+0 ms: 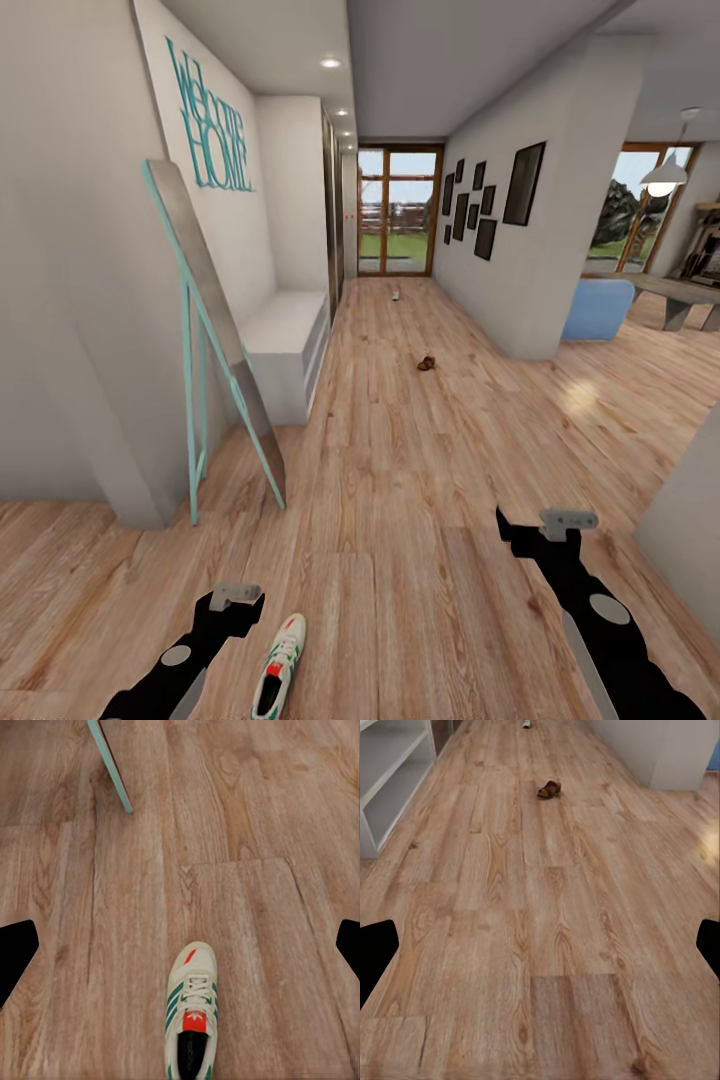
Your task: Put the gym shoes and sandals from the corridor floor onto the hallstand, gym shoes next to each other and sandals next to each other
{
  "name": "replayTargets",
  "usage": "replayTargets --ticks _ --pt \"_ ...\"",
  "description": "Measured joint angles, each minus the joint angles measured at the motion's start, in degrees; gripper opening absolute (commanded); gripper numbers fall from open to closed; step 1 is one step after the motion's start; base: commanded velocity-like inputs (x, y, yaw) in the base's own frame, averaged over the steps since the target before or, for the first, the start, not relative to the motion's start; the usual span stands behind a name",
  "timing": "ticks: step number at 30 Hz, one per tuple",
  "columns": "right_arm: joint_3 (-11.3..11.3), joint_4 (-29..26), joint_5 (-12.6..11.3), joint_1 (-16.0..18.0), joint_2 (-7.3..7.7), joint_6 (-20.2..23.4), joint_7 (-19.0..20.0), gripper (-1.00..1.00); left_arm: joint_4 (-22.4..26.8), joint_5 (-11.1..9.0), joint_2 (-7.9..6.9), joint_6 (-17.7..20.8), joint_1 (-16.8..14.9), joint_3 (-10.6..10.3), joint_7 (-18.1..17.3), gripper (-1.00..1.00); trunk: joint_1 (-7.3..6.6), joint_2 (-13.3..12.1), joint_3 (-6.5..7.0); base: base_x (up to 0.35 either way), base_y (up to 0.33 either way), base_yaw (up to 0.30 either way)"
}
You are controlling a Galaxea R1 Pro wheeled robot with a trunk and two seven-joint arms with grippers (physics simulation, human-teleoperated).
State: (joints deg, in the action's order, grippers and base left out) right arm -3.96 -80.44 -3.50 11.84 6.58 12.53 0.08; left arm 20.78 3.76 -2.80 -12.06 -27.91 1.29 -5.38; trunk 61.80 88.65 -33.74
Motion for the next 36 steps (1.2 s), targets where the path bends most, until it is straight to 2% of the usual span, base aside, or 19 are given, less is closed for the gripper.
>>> replayTargets --ticks 11,36 --pt "-0.1 -0.9 0.0 0.0 -0.07 3.2 0.0 1.00 -0.1 0.0 -0.01 0.0 0.0 0.0 0.0 1.00 2.42 4.4 -2.89 0.000 0.000 0.000" --pt "-0.1 -1.3 0.0 0.0 -0.09 3.6 0.0 1.00 -0.2 0.1 -0.01 0.0 0.0 0.0 0.0 1.00 7.91 14.4 -9.65 0.000 0.000 0.000"
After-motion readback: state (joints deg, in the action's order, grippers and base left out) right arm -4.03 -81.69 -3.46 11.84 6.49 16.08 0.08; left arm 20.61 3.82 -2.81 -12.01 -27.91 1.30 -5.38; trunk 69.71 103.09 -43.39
